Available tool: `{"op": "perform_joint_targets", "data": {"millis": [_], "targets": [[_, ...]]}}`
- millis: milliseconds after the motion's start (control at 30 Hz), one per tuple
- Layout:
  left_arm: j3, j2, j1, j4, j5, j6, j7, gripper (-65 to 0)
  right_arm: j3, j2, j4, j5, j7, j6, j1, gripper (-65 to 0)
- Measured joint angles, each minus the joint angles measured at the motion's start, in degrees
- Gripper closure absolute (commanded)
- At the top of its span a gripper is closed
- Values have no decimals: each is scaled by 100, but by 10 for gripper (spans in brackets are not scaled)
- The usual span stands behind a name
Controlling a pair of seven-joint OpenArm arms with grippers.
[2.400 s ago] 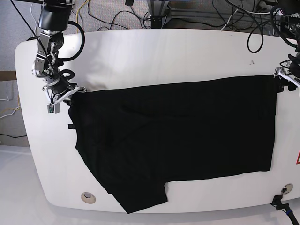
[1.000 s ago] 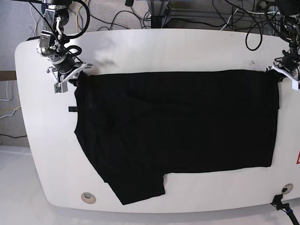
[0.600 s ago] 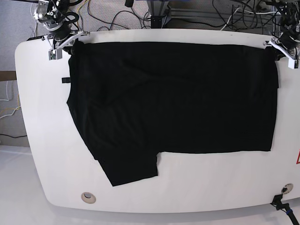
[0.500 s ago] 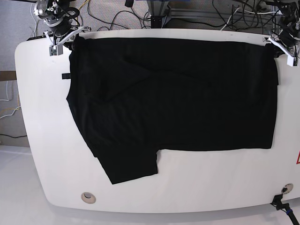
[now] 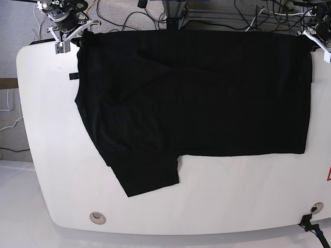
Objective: Fold the T-shirt properly
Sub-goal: 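Move both grippers to the shirt's hem corners and grasp them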
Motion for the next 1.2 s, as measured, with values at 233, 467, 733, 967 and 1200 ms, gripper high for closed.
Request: {"op": "perform_joint_targets", "data": {"millis": [233, 467, 733, 967, 1200], "targets": [[26, -133, -120, 7, 90, 39, 142, -349, 28, -11, 15, 0, -107, -20, 114, -167], [-538, -269, -146, 857, 190, 72, 258, -349, 210, -127, 870, -140, -564, -52, 291, -489], [-804, -251, -1543, 1307, 188, 20, 284, -349, 188, -133, 874, -247, -1226, -22, 1438, -489], [83, -245, -3397, -2, 284, 39, 271, -349, 175, -133, 815, -184, -2280, 9, 3134, -489], [721, -170, -5152, -1659, 1565, 44, 229, -349, -4, -83, -503, -304, -2391, -90, 4269, -489]]}}
